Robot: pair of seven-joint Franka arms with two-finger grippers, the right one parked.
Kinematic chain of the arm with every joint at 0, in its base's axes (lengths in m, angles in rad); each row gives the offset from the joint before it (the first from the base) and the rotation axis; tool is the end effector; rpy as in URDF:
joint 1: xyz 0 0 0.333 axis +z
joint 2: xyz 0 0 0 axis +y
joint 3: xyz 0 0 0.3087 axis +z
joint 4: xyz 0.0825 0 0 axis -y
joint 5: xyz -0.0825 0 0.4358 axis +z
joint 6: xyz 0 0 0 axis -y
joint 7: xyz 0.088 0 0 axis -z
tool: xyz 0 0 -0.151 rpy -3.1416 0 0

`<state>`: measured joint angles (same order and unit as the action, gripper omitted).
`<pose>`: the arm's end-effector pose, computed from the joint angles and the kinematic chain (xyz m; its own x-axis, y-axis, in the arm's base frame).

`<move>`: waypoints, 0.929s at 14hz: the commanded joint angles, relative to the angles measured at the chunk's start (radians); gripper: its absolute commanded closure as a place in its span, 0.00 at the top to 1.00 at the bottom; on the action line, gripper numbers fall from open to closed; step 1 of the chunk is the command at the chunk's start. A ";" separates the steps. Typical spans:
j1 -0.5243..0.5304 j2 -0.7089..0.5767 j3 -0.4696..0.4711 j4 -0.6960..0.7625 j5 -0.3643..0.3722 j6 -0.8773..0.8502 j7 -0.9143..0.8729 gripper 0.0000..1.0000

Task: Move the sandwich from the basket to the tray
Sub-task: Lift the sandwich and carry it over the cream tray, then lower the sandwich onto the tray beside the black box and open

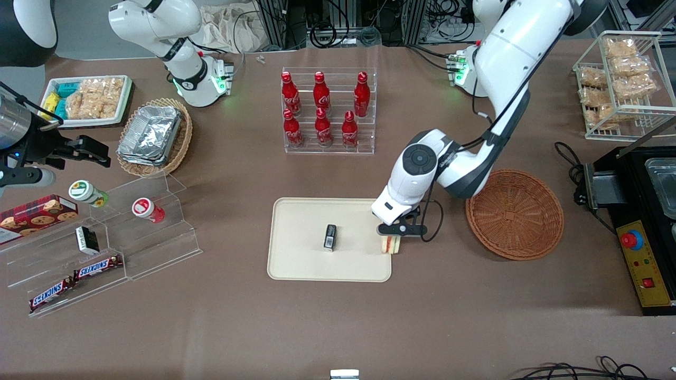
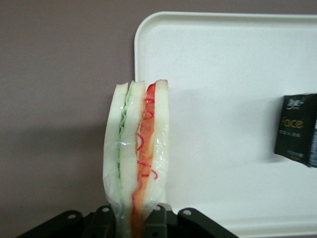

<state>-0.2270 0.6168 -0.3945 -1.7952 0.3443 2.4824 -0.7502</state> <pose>0.5816 -0.3991 0.1526 0.9928 -0.0465 0.1100 -0.0551 -0.9955 0.0765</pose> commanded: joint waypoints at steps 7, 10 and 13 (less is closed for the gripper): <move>-0.021 0.058 -0.004 0.069 0.038 0.044 0.009 0.00; -0.037 0.086 -0.004 0.109 0.038 0.044 0.000 0.04; -0.037 0.103 -0.004 0.132 0.038 0.044 -0.003 0.08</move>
<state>-0.2531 0.6752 -0.3989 -1.7166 0.3611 2.5041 -0.7337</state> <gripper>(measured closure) 0.841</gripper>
